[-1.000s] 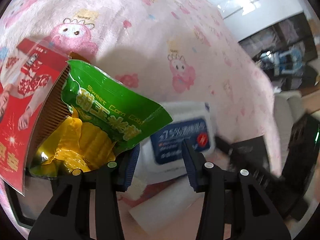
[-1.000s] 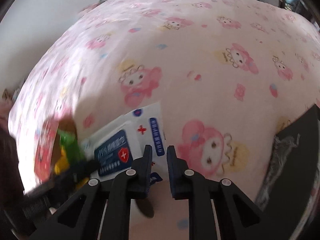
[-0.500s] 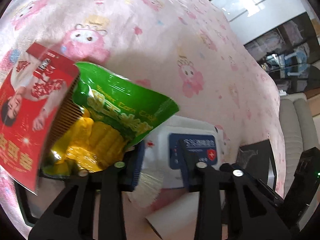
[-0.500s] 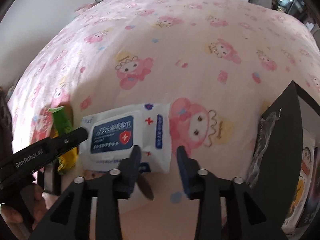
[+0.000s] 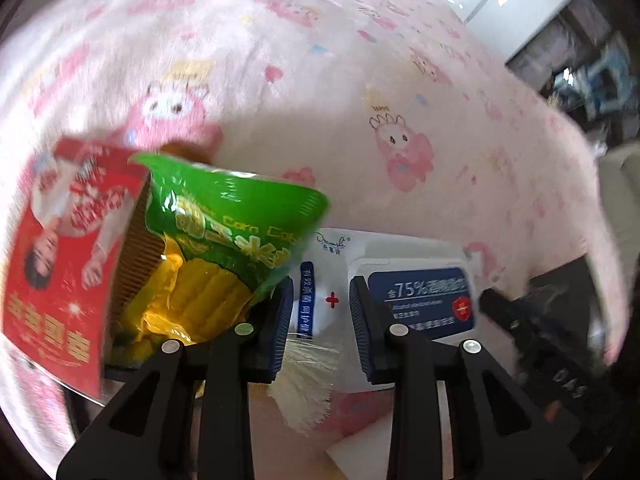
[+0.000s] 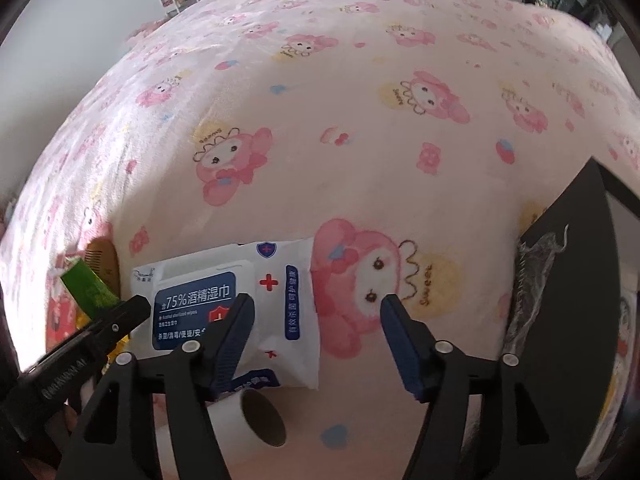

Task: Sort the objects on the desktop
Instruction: 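Close the left tool on the white alcohol wipes pack, then lift the wipes pack and carry it toward the DAPHNE box with the left tool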

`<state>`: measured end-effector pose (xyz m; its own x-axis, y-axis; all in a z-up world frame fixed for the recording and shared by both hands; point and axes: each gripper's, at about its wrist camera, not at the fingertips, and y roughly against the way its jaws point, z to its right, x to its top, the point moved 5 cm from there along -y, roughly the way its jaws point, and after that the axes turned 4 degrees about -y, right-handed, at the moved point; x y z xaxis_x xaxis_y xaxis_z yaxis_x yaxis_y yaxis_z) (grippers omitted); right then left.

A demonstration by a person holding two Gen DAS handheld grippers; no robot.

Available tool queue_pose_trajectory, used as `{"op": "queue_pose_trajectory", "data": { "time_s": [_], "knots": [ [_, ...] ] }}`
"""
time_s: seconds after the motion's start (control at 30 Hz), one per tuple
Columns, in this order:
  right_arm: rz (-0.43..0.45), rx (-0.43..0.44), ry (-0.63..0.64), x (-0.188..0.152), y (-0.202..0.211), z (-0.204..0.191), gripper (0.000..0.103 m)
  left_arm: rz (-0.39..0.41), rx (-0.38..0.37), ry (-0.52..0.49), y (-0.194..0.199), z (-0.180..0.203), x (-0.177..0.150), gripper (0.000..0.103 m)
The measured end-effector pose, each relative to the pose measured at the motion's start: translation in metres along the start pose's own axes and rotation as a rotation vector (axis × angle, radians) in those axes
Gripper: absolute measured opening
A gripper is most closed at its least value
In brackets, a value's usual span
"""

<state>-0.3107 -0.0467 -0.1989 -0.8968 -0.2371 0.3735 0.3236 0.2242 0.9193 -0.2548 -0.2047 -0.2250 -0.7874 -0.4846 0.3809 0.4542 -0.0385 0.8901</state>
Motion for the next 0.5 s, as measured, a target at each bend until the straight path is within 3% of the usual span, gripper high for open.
{"op": "queue_pose_trajectory", "data": {
  "time_s": [0.1,0.17,0.23,0.3,0.4,0.5],
  "knots": [
    [0.014,-0.053,0.013,0.001,0.002,0.001,0.063,0.001,0.016,-0.012,-0.001,0.001,0.000,0.029],
    [-0.008,-0.057,0.015,0.000,-0.003,0.003,0.063,-0.008,-0.016,0.000,-0.004,0.000,0.000,0.030],
    [-0.045,-0.060,0.001,-0.004,-0.013,0.006,0.063,-0.018,-0.070,0.008,-0.006,0.001,0.000,0.060],
    [-0.064,-0.054,-0.025,-0.007,-0.019,0.010,0.064,-0.017,-0.088,-0.027,-0.007,0.010,-0.001,0.073],
    [-0.107,0.015,-0.114,-0.009,-0.026,0.019,0.064,-0.021,-0.062,-0.058,-0.010,0.014,-0.003,0.074],
    [-0.124,0.107,-0.171,-0.013,-0.021,0.025,0.064,-0.031,-0.093,-0.026,-0.010,0.009,-0.002,0.074]
  ]
}}
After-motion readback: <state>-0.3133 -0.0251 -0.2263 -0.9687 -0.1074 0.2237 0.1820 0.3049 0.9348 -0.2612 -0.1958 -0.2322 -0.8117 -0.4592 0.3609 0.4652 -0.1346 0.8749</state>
